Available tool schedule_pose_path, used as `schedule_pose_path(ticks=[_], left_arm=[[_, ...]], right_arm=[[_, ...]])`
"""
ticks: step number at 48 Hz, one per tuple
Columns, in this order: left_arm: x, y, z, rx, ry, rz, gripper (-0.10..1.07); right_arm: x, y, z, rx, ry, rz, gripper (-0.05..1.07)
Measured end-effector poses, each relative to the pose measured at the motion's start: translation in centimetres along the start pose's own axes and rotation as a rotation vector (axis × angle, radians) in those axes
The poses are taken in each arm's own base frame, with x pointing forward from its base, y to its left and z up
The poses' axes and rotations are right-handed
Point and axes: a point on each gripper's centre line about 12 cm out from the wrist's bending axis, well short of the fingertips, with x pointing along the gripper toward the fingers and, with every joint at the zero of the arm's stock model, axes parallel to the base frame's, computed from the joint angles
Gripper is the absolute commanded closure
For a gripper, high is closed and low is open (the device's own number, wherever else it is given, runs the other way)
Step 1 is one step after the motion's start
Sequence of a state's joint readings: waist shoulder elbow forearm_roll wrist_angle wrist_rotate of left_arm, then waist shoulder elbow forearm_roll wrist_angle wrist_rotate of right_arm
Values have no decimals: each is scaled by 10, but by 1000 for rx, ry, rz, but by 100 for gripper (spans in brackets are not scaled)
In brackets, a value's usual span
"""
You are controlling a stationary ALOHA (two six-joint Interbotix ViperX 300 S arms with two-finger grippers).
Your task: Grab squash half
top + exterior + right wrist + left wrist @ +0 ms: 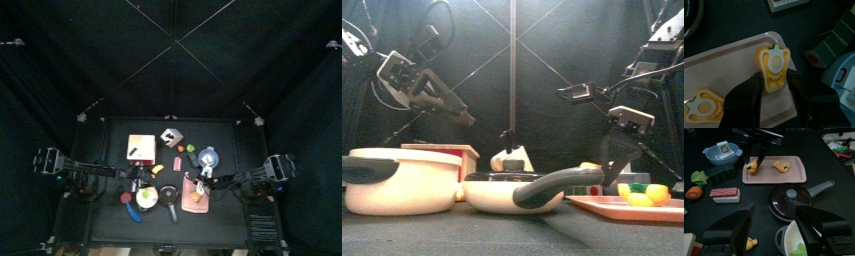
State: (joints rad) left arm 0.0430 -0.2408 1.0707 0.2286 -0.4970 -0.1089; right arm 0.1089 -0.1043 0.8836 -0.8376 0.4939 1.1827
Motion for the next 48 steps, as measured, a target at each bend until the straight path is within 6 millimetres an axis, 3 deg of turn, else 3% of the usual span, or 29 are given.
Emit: schedule_pose_path(ticks=[28, 48], left_arm=[[-1, 0, -2, -3, 6, 1, 6], [-1, 0, -3, -4, 9, 1, 6]], right_arm=[[-2, 4, 2, -3, -7, 7, 35], [-2, 4, 2, 0, -6, 9, 47]])
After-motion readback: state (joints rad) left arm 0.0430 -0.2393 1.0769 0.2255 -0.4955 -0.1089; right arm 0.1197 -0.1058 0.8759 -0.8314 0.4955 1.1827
